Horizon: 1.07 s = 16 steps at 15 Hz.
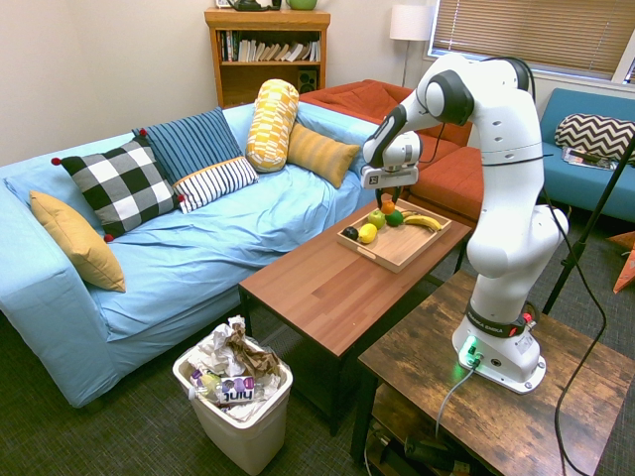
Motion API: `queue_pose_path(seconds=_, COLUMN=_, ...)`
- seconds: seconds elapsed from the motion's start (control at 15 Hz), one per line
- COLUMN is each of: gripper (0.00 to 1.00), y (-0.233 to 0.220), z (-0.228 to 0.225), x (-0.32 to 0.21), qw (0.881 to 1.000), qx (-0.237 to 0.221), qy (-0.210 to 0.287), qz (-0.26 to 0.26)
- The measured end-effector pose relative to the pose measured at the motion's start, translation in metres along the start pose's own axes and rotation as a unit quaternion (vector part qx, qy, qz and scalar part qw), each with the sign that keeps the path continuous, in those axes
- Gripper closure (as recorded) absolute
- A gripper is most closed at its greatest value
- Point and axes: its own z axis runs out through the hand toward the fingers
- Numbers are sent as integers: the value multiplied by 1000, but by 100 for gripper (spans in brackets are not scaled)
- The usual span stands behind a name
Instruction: Put the tangerine in the tray
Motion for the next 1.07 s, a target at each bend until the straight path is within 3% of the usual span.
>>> queue_pose_path(seconds=0.27, gripper=100, y=14, z=80, x=26, qw=999, qx=-36, qy=-10, qz=24)
queue_pose_path(seconds=0.67, gripper=100, y=21, z=123, x=34, qw=998, qx=-52, qy=-23, qz=22)
queue_pose_path(seconds=0.73, gripper=0, y=20, z=125, x=32, qw=998, qx=-53, qy=-24, qz=19)
queue_pose_path(seconds=1.07, gripper=0, y=18, z=128, x=31, qw=998, qx=-50, qy=-28, qz=12)
